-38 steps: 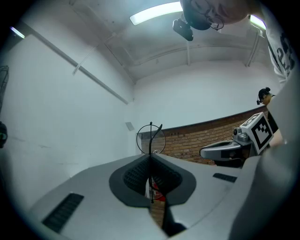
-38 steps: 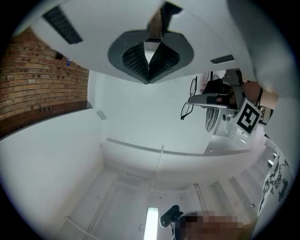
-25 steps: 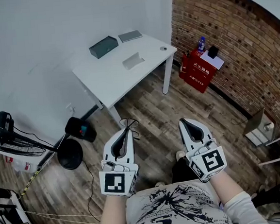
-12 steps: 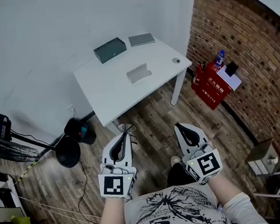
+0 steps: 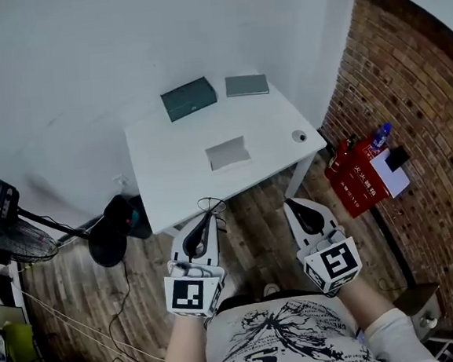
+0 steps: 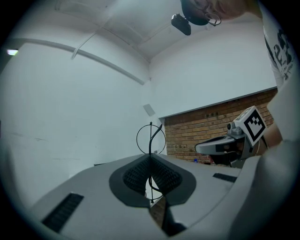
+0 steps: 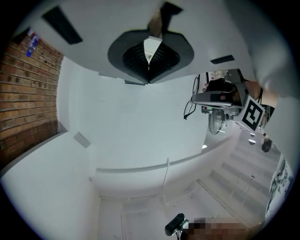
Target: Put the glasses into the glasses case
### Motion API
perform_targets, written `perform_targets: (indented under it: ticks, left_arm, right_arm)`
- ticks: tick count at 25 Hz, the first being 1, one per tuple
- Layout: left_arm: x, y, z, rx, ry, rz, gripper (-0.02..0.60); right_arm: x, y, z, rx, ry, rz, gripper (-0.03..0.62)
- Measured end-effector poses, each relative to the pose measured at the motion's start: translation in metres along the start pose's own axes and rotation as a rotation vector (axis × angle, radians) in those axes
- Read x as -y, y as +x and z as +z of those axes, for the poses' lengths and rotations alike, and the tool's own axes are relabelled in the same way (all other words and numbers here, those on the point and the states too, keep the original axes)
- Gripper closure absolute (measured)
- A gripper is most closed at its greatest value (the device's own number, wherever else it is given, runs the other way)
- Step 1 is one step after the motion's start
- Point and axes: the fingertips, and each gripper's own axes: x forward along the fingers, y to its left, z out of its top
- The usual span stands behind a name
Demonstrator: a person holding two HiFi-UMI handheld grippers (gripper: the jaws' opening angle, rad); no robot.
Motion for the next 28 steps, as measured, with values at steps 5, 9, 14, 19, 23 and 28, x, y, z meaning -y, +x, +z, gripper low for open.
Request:
perform_targets:
  ticks: [5,9,14,19,23,28]
  left_arm:
    - [-0.004,0.057,-0.010,-0.011,-0.011,0.019,0.568]
    - [-0.019,0.099,-0.027,-0.062,-0.007,0.014,0.568]
    - [-0.046,0.160,-0.051,-0.162,0.036,-0.033,0.568]
    - [-0.076,0.230,-0.083,-0.228,0.044,-0.093,0.568]
    - [-0.096,0.270,-0.123,-0.325,0.060,-0.145,0.568]
    - [-0.116,0.310,-0.174,-0.462,0.122,-0.258,0.568]
  right_arm:
    - [0.040,0.038,-0.007,-0.025,0.019,0.052,0.579]
    - [0.064,0.075,-0.016,-0.045,0.031,0.076,0.579]
    - [0.099,0.132,-0.026,-0.066,0.025,0.062,0.579]
    - [0.139,0.189,-0.039,-0.114,0.049,0.034,0.579]
    - [0.159,0.231,-0.060,-0.166,0.074,0.014,0.579]
    - [0.169,0.282,-0.085,-0.224,0.085,0.028,0.579]
